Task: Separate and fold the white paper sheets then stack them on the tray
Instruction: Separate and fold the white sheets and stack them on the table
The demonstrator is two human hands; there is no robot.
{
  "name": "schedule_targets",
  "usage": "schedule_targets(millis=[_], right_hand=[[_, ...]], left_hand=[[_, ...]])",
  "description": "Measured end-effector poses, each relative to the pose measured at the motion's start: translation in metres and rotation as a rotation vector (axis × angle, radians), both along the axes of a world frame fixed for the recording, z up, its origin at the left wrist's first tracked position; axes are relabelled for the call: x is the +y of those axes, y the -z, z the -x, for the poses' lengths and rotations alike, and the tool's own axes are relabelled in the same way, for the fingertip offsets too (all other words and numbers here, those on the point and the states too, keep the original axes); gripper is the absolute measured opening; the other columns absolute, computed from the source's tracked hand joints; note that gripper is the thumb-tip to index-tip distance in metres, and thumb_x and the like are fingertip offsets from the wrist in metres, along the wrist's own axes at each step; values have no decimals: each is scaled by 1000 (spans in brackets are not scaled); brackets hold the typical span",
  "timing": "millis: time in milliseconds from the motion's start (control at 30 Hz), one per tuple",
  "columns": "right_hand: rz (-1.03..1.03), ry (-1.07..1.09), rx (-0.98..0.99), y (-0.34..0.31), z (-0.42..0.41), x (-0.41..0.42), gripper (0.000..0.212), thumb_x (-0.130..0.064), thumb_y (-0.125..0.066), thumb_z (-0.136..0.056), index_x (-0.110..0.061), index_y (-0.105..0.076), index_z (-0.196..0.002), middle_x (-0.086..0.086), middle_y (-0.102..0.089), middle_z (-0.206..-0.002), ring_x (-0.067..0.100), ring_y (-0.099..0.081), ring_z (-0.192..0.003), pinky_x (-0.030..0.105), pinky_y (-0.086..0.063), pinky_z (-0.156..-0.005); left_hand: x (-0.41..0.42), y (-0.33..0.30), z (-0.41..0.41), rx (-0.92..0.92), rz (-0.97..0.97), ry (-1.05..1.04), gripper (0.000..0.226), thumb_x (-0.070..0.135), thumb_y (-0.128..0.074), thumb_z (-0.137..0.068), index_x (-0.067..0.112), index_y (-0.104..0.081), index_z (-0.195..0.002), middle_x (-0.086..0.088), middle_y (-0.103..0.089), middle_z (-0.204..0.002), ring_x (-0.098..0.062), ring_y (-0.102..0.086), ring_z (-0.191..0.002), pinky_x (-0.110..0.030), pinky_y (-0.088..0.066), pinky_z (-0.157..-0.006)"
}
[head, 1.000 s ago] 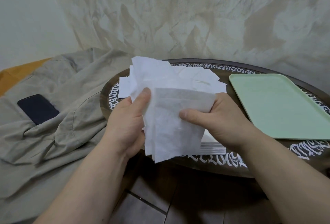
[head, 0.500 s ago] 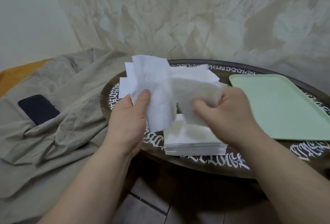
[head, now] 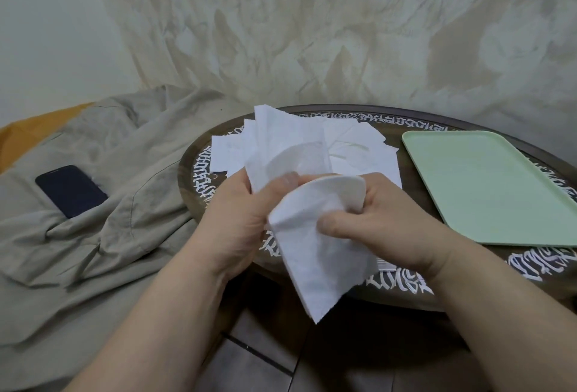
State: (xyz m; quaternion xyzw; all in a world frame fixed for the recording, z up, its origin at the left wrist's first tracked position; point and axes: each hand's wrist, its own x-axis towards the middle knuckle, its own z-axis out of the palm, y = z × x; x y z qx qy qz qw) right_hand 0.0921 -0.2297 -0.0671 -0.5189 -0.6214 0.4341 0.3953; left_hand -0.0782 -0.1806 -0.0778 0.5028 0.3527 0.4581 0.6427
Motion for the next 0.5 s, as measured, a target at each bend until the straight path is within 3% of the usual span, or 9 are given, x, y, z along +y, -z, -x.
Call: schedule_targets(millis=[33,100,200,367,500], right_hand=[[5,28,23,1,-2,1,28,-15,-65,-69,-17,-76,-96,6,-75,-91,13,-68,-81,31,-53,-76],[14,92,94,2,-5,3,14,-5,-69,-79,-11,-75,-90,5,-76,-88,15,-71,-81,29,-55,-74],[20,177,204,4,-9,6,18,-1,-64,-85,-14,-74,-92,0,-76,-90,15,-73,-85,24,-57,-72],[14,233,150,9,-7,10,15,-9,-69,-86,-18,-74,-96,-6,-76,-92,10,-72,-86,24,-58,-76],[-20,279,110,9,-8,12,14,-10,-70,-85,-21,-74,-94,-11,-75,-90,7,-72,-84,22,-57,-73]], left_hand=[[0,0,-1,34,-10,-35,22,14,-64,-92,2,-69,-109,-16,-73,-108,-33,-69,-102,-43,-54,-87],[-1,0,-1,45,-4,-64,19,7,-54,-96,-1,-69,-106,-17,-74,-104,-33,-70,-98,-42,-56,-84],[-2,-2,-1,-2,26,-43,22,10,-50,-97,-1,-68,-104,-16,-75,-102,-27,-73,-90,-33,-60,-74],[-5,-1,-3,-43,68,19,19,9,-53,-92,0,-68,-99,-13,-75,-93,-23,-72,-79,-27,-54,-57],[-4,-1,-3,-43,77,13,26,-4,-42,-95,0,-67,-96,-13,-75,-94,-25,-71,-85,-36,-57,-72]])
